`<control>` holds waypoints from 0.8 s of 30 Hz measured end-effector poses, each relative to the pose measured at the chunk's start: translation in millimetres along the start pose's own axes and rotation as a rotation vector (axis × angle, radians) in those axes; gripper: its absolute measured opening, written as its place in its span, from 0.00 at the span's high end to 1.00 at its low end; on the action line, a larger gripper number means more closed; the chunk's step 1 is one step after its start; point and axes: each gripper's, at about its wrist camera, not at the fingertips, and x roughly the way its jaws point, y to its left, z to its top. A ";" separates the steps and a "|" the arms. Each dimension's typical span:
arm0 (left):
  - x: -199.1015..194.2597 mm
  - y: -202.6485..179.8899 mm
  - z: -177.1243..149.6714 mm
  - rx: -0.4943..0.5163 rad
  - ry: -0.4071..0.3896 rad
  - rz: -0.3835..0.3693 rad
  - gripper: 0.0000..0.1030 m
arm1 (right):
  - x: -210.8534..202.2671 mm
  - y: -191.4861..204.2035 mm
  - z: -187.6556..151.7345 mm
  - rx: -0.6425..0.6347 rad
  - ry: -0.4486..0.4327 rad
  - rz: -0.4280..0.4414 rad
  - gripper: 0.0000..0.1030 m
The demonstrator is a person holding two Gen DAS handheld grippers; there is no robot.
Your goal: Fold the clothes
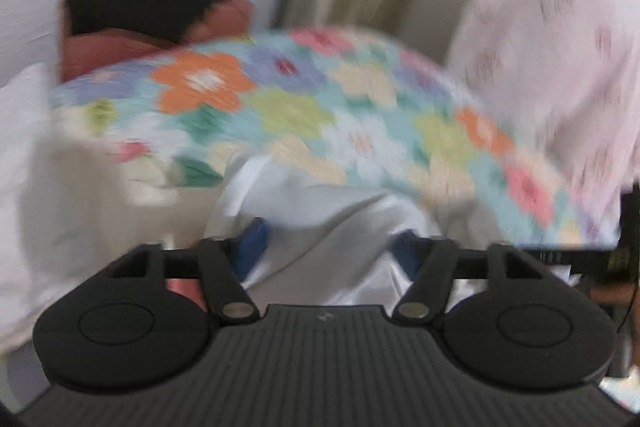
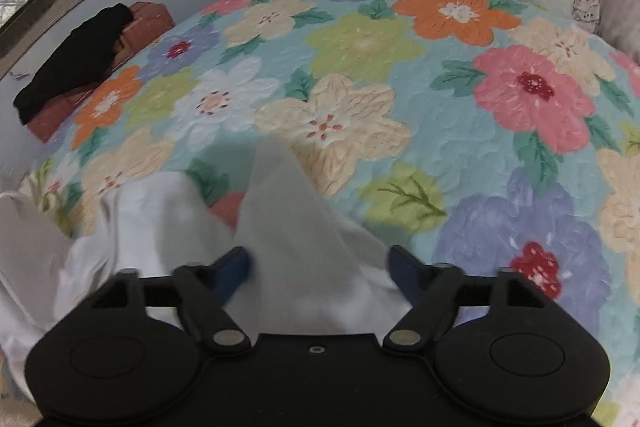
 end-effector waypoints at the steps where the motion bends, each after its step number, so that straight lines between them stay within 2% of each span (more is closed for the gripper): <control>1: 19.9 -11.3 0.5 0.027 0.045 0.005 0.26 | 9.4 -0.4 -3.9 0.005 0.019 0.009 0.18; 3: 66.8 -30.1 -1.7 0.054 0.134 0.013 0.26 | 21.2 2.9 -15.6 -0.005 0.023 0.010 0.37; 4: 84.6 -36.7 -4.0 0.074 0.159 0.046 0.26 | 18.4 7.1 -20.9 -0.028 0.008 0.016 0.59; 5: 99.6 -43.1 -7.7 0.114 0.177 0.090 0.26 | 14.1 11.4 -25.7 -0.053 -0.006 0.027 0.88; 6: 113.2 -49.2 -11.9 0.154 0.194 0.129 0.24 | 5.3 16.5 -29.2 -0.085 -0.028 0.016 0.88; 7: 119.2 -52.9 -17.2 0.189 0.206 0.138 0.22 | -5.0 21.8 -32.4 -0.119 -0.054 -0.001 0.88; 8: 118.5 -51.6 -17.3 0.196 0.204 0.110 0.22 | -16.5 26.8 -35.0 -0.159 -0.076 -0.027 0.88; 9: 117.7 -50.3 -17.4 0.203 0.201 0.083 0.32 | -28.6 30.0 -37.6 -0.193 -0.099 -0.043 0.89; 10: 117.0 -49.0 -17.6 0.211 0.198 0.055 0.56 | -38.7 31.3 -39.8 -0.216 -0.117 -0.048 0.90; 11: 115.1 -48.0 -16.9 0.219 0.189 0.033 0.65 | -47.0 31.1 -40.9 -0.234 -0.133 -0.052 0.93; 12: 108.0 -48.5 -12.6 0.231 0.154 0.033 0.79 | -54.5 30.3 -41.8 -0.255 -0.150 -0.065 0.93; 13: 101.0 -49.0 -8.4 0.244 0.118 0.034 0.82 | -61.3 29.7 -42.1 -0.284 -0.173 -0.094 0.93; 16: 76.3 -50.0 12.6 0.247 -0.039 0.042 0.83 | -80.8 20.2 -27.8 -0.364 -0.269 -0.196 0.94; 18: 56.9 -50.2 36.0 0.238 -0.171 0.055 0.83 | -99.3 5.7 -1.4 -0.364 -0.342 -0.262 0.94; 21: 21.9 -49.9 74.8 0.209 -0.379 0.068 0.83 | -133.8 -21.2 55.0 -0.326 -0.452 -0.342 0.94; 24: -14.5 -43.4 109.8 0.151 -0.572 0.076 0.83 | -172.3 -51.8 116.0 -0.232 -0.580 -0.421 0.94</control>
